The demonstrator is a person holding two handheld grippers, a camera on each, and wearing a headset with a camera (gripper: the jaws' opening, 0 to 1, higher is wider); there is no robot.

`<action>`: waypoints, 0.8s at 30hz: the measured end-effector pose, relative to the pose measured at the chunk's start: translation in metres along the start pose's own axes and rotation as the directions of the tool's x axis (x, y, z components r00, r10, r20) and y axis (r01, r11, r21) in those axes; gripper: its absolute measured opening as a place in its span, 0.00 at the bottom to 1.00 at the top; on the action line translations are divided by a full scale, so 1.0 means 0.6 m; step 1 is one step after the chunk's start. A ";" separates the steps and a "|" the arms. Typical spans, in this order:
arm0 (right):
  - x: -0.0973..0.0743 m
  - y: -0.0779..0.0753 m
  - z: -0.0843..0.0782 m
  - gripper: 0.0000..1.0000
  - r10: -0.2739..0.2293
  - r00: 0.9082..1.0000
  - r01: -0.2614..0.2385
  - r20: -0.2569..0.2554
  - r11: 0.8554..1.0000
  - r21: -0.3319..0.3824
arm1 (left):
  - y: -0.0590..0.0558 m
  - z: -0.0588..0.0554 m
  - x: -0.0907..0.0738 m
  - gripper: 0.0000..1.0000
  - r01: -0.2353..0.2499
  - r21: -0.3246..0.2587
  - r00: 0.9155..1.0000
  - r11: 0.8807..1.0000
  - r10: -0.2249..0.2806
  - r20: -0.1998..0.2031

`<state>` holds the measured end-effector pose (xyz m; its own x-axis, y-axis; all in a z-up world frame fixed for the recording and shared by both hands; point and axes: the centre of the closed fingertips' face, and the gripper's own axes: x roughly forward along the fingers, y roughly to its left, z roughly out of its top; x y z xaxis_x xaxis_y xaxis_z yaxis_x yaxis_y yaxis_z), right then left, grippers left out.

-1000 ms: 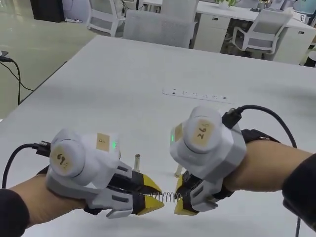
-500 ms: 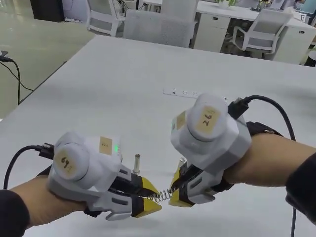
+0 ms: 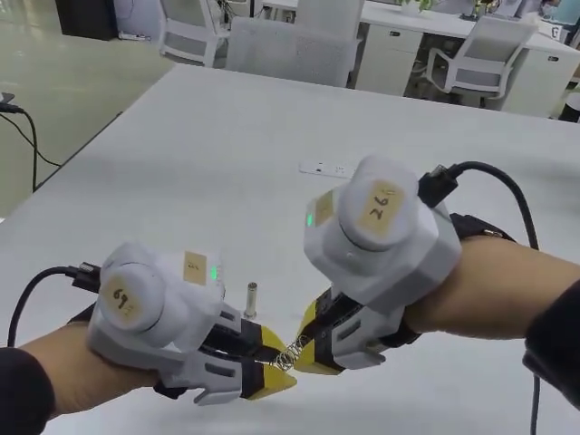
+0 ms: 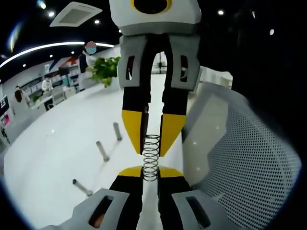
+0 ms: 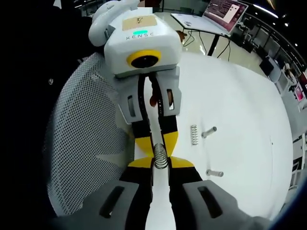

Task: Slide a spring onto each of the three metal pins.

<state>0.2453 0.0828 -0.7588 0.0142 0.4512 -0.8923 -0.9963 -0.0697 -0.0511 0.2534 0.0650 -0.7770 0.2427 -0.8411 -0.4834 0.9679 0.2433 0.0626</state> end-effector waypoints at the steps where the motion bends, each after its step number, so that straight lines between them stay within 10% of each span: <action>1: 0.000 0.000 0.001 0.09 0.001 1.000 -0.001 0.003 1.000 0.001 | 0.000 0.000 0.000 0.03 0.000 -0.001 1.000 1.000 0.000 0.001; 24: 0.007 -0.001 0.003 0.09 0.012 1.000 -0.012 0.027 1.000 0.016 | 0.001 0.016 -0.003 0.02 -0.001 -0.019 0.998 1.000 0.002 0.058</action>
<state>0.2456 0.0865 -0.7615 0.0003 0.4745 -0.8803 -0.9976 -0.0605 -0.0329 0.2543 0.0624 -0.7678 0.2477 -0.8671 -0.4322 0.9663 0.2532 0.0460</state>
